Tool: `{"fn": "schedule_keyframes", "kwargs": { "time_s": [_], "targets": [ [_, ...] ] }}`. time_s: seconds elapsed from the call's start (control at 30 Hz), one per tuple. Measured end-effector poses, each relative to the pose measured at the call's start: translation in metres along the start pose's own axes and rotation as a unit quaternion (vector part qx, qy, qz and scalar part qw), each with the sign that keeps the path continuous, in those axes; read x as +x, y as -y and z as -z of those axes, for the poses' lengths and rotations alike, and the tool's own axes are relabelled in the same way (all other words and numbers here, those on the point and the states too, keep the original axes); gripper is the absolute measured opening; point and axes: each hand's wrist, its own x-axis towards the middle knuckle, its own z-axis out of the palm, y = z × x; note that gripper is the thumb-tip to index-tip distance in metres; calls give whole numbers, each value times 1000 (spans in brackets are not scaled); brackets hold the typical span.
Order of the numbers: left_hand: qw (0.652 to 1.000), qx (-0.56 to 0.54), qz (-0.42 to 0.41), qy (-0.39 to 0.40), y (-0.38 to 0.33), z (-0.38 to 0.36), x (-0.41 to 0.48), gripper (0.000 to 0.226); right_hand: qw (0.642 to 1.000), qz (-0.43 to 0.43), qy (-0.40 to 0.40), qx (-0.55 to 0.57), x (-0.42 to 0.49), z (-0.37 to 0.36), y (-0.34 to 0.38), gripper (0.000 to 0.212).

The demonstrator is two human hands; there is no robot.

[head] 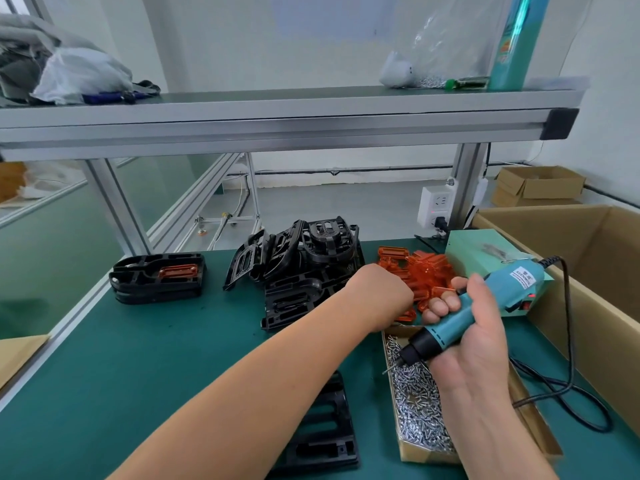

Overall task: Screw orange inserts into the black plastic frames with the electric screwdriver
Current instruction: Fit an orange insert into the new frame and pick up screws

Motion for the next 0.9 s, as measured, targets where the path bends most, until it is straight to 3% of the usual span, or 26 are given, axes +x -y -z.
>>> {"fn": "schedule_keyframes", "kwargs": {
  "time_s": [0.2,0.43,0.7,0.9],
  "targets": [
    [996,-57,52,-32,8,10,-11,34,1000,9,3,1,-1,2,0,20],
    [976,-160,135,-59,9,23,-79,17,1000,16,11,-3,-2,6,-1,18],
    [962,-207,177,-18,-9,5,-193,22,1000,9,24,-1,-3,6,-3,20],
    [966,-186,176,34,-18,-15,-215,22,999,15,28,-6,-4,5,-6,19]
  ]
}}
